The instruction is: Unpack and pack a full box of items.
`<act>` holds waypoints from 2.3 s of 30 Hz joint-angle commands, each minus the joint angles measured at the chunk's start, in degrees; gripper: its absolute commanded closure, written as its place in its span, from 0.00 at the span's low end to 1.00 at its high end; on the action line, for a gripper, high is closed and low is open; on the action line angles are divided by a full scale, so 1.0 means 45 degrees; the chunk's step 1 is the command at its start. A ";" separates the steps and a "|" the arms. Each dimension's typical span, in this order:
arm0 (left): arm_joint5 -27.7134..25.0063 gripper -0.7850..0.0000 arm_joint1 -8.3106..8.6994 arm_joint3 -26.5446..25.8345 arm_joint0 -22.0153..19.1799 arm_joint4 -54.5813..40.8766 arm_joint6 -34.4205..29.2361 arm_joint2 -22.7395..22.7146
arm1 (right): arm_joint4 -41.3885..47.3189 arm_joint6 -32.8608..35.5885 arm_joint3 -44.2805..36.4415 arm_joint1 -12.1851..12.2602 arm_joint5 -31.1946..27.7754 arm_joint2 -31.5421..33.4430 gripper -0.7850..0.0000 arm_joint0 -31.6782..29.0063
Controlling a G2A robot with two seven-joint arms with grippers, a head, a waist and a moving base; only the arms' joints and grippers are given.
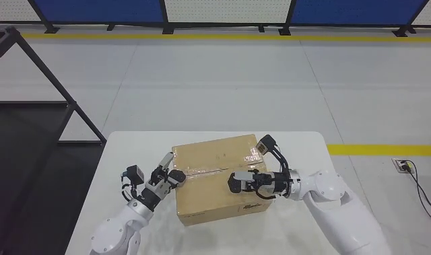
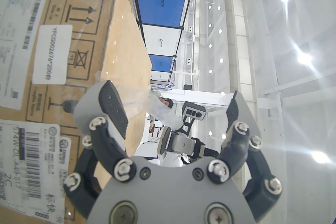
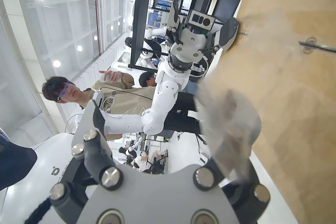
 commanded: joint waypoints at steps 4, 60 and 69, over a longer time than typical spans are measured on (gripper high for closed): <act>-0.0017 0.00 0.0017 -0.0014 0.0040 -0.0039 -0.0010 -0.0044 | -0.0423 -0.0879 0.0073 -0.0013 0.0189 0.0113 0.00 0.0019; -0.0050 0.00 0.0113 -0.0113 0.0059 -0.0004 0.0139 0.0136 | -0.2254 -0.3197 0.0512 0.0252 0.4515 0.1326 0.00 0.0144; -0.0072 0.00 0.0127 -0.0111 0.0050 -0.0056 0.0139 0.0115 | -0.2454 -0.3348 0.1108 0.0112 0.4494 0.0903 0.51 0.0579</act>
